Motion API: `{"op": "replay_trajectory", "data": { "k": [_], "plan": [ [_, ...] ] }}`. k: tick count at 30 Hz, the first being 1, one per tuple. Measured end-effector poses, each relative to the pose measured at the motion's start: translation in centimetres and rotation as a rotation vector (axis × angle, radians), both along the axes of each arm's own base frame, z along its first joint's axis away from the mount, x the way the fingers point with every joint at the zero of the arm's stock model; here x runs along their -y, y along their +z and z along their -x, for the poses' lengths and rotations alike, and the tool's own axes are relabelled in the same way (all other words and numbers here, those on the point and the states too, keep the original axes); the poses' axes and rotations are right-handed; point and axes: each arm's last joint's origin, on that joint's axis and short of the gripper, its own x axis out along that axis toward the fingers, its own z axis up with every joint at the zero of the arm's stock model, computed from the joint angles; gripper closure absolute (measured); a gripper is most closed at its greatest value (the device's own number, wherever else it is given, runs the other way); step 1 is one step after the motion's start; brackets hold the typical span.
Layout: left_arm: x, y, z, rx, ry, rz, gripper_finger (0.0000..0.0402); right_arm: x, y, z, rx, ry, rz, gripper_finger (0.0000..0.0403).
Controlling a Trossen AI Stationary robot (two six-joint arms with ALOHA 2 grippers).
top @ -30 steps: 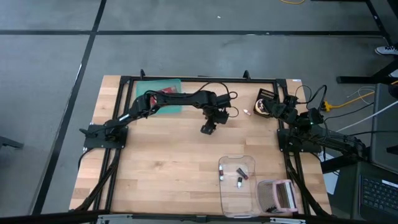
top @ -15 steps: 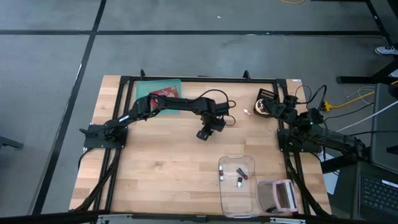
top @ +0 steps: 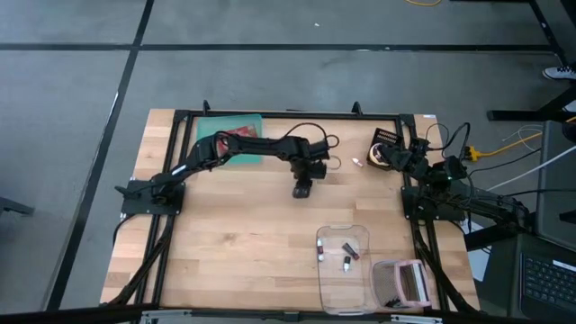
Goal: Pick & Place Food Item
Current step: Put the purple food coloring bottle into the transparent bin
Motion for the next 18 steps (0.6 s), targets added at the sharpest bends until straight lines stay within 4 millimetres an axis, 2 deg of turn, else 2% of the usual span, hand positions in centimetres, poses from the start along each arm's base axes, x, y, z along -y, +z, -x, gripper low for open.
{"op": "replay_trajectory", "data": {
  "k": [4,6,11,14,18],
  "plan": [
    [-1.7,0.3,-1.1,0.107,0.207,0.244,0.0359,0.0,0.0,0.0,-0.001,-0.001,0.001,0.0247],
    [-2.8,1.9,-1.8,0.223,0.262,0.364,0.0357,0.0,0.0,0.0,-0.001,-0.001,0.002,0.0247],
    [-6.3,7.9,-2.6,0.573,0.372,0.493,0.0357,0.0,0.1,0.1,0.013,-0.001,0.007,0.0247],
    [-7.2,12.6,-2.5,0.831,0.365,0.537,0.0359,-0.1,0.2,0.1,0.025,0.010,0.017,0.0247],
    [-7.4,18.9,-1.1,1.129,0.319,0.572,0.0357,-0.2,0.4,0.2,0.041,0.036,0.023,0.0247]
  ]
}}
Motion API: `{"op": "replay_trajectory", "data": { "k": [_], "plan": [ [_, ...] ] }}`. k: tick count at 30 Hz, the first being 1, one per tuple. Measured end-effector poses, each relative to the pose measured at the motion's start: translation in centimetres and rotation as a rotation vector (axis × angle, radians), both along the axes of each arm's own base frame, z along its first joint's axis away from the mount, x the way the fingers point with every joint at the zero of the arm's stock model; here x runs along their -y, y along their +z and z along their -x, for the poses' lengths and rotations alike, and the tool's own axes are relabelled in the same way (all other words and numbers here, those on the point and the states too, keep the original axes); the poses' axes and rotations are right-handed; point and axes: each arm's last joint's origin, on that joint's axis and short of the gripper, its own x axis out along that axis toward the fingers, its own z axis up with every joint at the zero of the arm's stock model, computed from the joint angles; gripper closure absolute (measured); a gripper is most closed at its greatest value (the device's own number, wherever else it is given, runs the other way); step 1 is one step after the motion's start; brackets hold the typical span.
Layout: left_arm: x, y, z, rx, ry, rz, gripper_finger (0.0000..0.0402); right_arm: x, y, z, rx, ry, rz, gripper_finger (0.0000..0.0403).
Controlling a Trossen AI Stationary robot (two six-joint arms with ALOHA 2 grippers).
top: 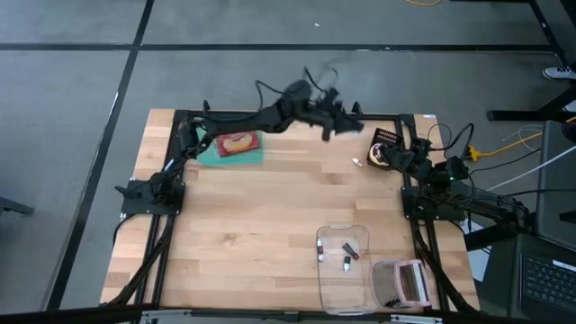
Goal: Pick & Place Food Item
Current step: Put the purple food coloring bottle into the transparent bin
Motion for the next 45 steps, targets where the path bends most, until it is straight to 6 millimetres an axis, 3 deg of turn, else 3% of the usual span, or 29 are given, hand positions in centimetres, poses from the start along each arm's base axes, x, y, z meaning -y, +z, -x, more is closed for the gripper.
{"op": "replay_trajectory", "data": {
  "k": [4,9,13,17,22,26,35,38,41,45],
  "plan": [
    [0.8,4.5,1.8,0.153,0.040,-0.045,0.0359,-0.1,0.0,0.0,0.004,0.027,-0.011,0.0247],
    [4.3,8.6,3.3,0.266,0.019,-0.165,0.0358,-0.1,0.0,0.0,0.003,0.041,-0.006,0.0247],
    [8.4,9.7,3.1,0.310,-0.040,-0.196,0.0359,-0.1,0.0,0.0,0.003,0.041,-0.006,0.0247],
    [13.6,9.2,2.2,0.282,-0.095,-0.220,0.0358,-0.1,0.0,0.0,0.005,0.032,-0.012,0.0247],
    [19.6,6.3,1.3,0.034,-0.118,-0.310,0.0359,-0.1,0.0,0.0,0.009,0.043,-0.033,0.0247],
    [23.1,2.7,0.4,-0.137,-0.163,-0.347,0.0358,-0.1,0.0,0.0,0.009,0.043,-0.034,0.0247],
    [29.2,-7.4,-4.2,-0.166,-0.300,-0.132,0.0359,-0.1,0.0,0.0,0.004,0.068,-0.042,0.0247],
    [30.7,-10.7,-4.9,-0.213,-0.292,-0.072,0.0360,-0.1,-0.1,-0.1,0.003,0.081,-0.051,0.0247],
    [30.9,-13.1,-5.4,-0.270,-0.276,-0.029,0.0359,-0.2,-0.1,-0.1,0.002,0.099,-0.057,0.0247],
    [30.8,-15.1,-5.7,-0.338,-0.266,0.016,0.0350,-0.2,-0.1,-0.1,-0.001,0.120,-0.056,0.0247]
  ]
}}
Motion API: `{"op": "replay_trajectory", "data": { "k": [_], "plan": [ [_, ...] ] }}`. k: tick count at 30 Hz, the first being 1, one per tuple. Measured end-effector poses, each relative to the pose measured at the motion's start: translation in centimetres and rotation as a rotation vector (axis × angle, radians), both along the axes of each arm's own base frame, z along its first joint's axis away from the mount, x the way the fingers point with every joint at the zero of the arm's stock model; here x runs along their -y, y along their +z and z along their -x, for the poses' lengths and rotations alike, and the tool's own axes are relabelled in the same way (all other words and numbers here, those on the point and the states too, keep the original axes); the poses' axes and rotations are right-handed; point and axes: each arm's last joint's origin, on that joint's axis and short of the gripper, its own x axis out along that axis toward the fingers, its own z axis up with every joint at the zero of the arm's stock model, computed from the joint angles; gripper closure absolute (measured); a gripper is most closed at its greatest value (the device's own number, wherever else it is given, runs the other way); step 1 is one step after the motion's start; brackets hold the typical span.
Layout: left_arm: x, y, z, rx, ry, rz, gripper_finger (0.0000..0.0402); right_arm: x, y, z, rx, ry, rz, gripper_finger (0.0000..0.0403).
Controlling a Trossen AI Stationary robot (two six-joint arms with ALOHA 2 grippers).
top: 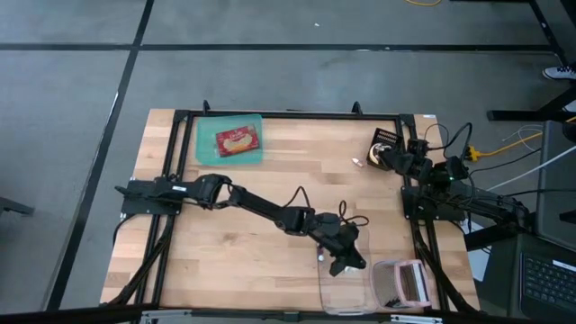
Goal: Pick & Place Food Item
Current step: Put the purple food coloring bottle into the transparent bin, then put the orange food coloring bottle into the transparent bin
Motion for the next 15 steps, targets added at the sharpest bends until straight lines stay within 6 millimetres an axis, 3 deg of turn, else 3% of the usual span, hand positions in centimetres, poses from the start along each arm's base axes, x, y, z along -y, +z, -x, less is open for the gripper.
{"op": "replay_trajectory", "data": {
  "k": [3,12,15],
  "plan": [
    [-0.1,0.3,0.0,-0.007,0.000,0.009,0.0327,0.0,0.0,0.0,-0.004,0.013,0.006,0.0247],
    [-1.4,0.4,-0.3,-0.019,0.026,0.036,0.0209,0.0,-0.1,0.0,-0.010,0.009,0.016,0.0247],
    [-2.3,1.2,-0.6,0.043,0.030,0.085,0.0186,-0.1,0.0,0.0,-0.012,0.019,0.033,0.0247]
  ]
}}
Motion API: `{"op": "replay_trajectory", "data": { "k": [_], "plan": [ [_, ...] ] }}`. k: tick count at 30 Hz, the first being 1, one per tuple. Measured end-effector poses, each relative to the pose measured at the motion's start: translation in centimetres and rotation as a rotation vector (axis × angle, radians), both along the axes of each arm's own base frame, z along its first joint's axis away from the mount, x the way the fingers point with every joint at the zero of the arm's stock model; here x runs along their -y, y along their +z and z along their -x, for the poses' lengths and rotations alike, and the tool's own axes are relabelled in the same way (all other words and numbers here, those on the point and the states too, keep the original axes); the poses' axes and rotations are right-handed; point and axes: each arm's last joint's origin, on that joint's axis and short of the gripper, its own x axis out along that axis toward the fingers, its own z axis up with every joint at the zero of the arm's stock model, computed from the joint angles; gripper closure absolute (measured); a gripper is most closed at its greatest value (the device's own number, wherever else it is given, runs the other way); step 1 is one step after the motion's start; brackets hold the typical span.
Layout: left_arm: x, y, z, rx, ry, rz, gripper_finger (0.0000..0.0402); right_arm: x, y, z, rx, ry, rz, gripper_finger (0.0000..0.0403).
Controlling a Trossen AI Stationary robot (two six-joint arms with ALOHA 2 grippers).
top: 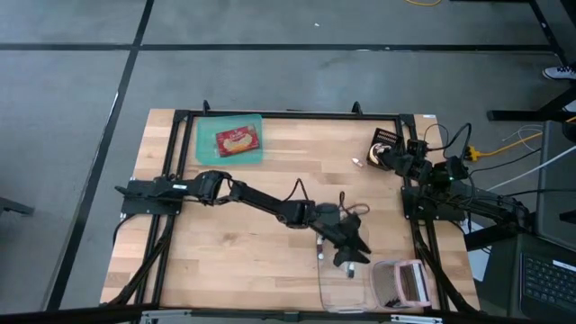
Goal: Pick & Place Food Item
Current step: Put the orange food coloring bottle into the transparent bin
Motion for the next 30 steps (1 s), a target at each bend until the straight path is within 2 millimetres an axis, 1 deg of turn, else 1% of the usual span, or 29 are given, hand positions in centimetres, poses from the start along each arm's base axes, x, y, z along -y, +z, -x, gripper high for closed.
{"op": "replay_trajectory", "data": {
  "k": [2,4,7,8,9,11,13,16,19,21,23,24,27,28,30],
  "plan": [
    [-1.0,1.3,-0.1,0.066,-0.014,0.042,0.0181,-0.1,0.2,0.1,0.024,0.005,0.013,0.0247],
    [-2.3,3.4,0.0,0.154,-0.022,0.069,0.0181,-0.2,1.0,0.6,0.110,-0.002,0.045,0.0247],
    [-4.7,7.3,0.6,0.277,-0.018,0.077,0.0190,-0.6,3.0,2.3,0.369,-0.083,0.140,0.0247],
    [-5.8,8.7,1.0,0.313,0.000,0.062,0.0194,-0.8,3.8,2.9,0.444,-0.121,0.176,0.0247],
    [-6.8,10.0,1.3,0.348,0.019,0.042,0.0199,-0.9,4.6,3.4,0.491,-0.155,0.208,0.0247],
    [-9.0,12.4,2.1,0.397,0.062,-0.007,0.0207,-1.0,6.4,3.8,0.483,-0.206,0.255,0.0247],
    [-11.4,14.3,2.9,0.427,0.105,-0.053,0.0212,-0.9,8.5,3.4,0.337,-0.235,0.281,0.0247],
    [-15.0,16.7,4.3,0.444,0.148,-0.101,0.0216,-0.3,11.5,1.5,-0.033,-0.264,0.316,0.0247],
    [-18.0,18.2,5.7,0.420,0.185,-0.138,0.0217,0.7,14.5,-1.1,-0.337,-0.282,0.425,0.0247],
    [-19.3,18.8,6.4,0.392,0.197,-0.174,0.0217,1.4,16.4,-3.2,-0.525,-0.271,0.530,0.0247],
    [-20.2,19.2,7.1,0.361,0.211,-0.201,0.0217,2.5,18.1,-5.6,-0.708,-0.281,0.638,0.0247],
    [-20.5,19.4,7.4,0.352,0.217,-0.218,0.0217,3.2,18.6,-6.9,-0.825,-0.265,0.690,0.0247],
    [-21.4,20.6,8.6,0.343,0.238,-0.268,0.0217,5.6,19.3,-10.3,-1.165,-0.182,0.804,0.0247],
    [-21.7,21.1,9.2,0.327,0.250,-0.287,0.0217,6.3,19.4,-11.2,-1.259,-0.151,0.818,0.0247],
    [-22.7,21.9,10.8,0.262,0.276,-0.351,0.0217,7.4,19.7,-12.6,-1.383,-0.088,0.847,0.0247]
  ]
}}
